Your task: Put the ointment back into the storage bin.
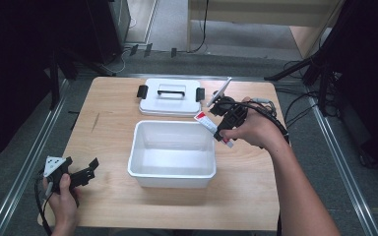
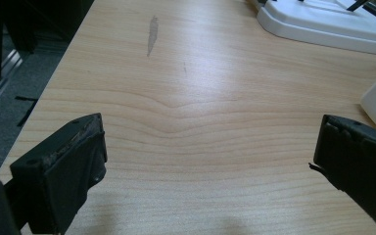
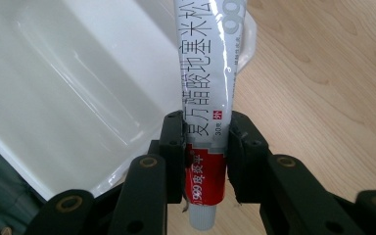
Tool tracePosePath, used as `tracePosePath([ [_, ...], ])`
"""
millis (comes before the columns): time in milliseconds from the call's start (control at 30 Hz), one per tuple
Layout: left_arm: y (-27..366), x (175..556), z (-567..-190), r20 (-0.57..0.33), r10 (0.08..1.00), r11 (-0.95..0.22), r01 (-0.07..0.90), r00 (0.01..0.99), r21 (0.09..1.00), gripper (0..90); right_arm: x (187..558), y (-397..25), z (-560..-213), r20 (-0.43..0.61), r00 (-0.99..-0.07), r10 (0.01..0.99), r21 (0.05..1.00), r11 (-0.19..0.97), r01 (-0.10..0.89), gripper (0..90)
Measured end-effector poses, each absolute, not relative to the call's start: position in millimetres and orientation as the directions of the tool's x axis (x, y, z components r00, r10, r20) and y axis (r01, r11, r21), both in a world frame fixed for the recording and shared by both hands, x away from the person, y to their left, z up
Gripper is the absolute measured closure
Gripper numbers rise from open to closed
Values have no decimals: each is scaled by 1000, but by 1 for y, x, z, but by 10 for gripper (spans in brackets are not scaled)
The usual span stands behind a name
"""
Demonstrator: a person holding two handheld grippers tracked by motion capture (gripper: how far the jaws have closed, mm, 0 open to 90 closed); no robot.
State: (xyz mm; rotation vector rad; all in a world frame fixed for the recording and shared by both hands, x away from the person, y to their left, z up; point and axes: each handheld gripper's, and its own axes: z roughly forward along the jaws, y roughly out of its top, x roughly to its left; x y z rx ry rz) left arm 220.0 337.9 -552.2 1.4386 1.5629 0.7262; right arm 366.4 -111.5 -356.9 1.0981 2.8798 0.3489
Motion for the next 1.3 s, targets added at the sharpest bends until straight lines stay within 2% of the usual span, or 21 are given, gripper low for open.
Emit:
tracePosePath([
  [300, 338, 220, -552, -207, 977, 162, 473, 43, 866, 0, 362, -101, -358, 37, -814, 579, 228, 789, 571, 721],
  [767, 338, 220, -552, -211, 976, 163, 475, 48, 865, 0, 354, -85, -362, 13, -911, 412, 268, 877, 400, 720],
  [800, 338, 220, -552, -211, 976, 163, 476, 49, 864, 0, 352, -81, -363, 9, -927, 376, 269, 892, 364, 720],
  [1300, 338, 220, -552, -211, 976, 162, 475, 50, 865, 0, 345, -64, -369, -21, -983, 183, 268, 948, 171, 719],
])
